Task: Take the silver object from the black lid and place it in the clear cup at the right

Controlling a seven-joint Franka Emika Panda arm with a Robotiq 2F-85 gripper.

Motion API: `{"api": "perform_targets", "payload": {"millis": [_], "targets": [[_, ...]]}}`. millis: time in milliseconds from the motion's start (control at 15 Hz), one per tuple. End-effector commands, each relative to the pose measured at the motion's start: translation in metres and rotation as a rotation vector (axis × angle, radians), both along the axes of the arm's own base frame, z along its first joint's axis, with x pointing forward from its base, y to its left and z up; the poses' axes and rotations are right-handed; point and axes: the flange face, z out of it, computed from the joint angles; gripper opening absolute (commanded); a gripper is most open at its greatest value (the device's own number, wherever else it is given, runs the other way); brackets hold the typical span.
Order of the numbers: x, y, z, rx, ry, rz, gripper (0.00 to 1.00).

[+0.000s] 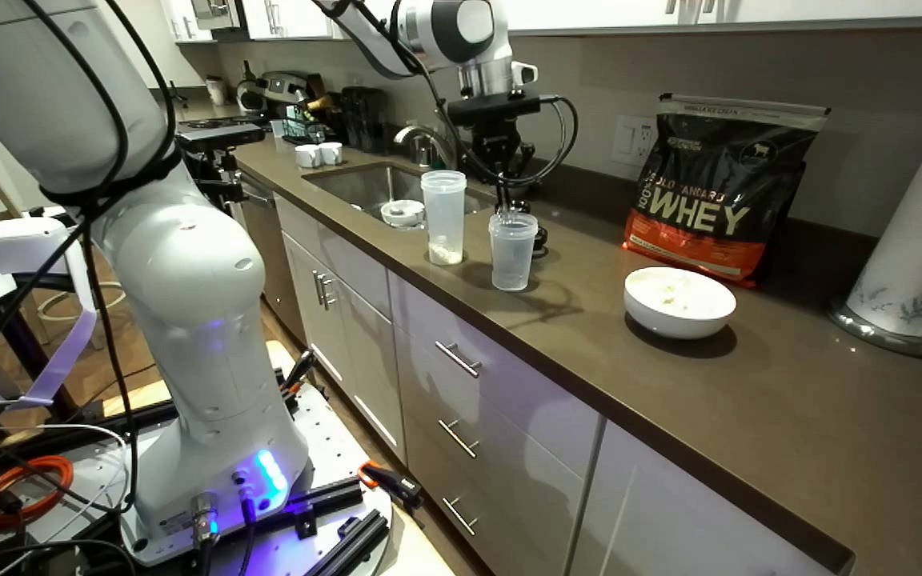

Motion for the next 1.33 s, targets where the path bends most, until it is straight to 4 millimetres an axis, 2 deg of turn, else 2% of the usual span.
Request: {"api": "perform_targets", "payload": {"millis": [0,600,733,1267], "targets": [[-0.005,0.000,0.003,0.014,0.006,-0.001,0.38],[-0.003,-0.003,0.008,0.019,0.001,-0.007,0.96],[-0.003,-0.003,0.010,0.019,0.000,-0.007,1.00],[-0.013,-0.005,0.024,0.036,-0.016,-0.019,1.00]]}}
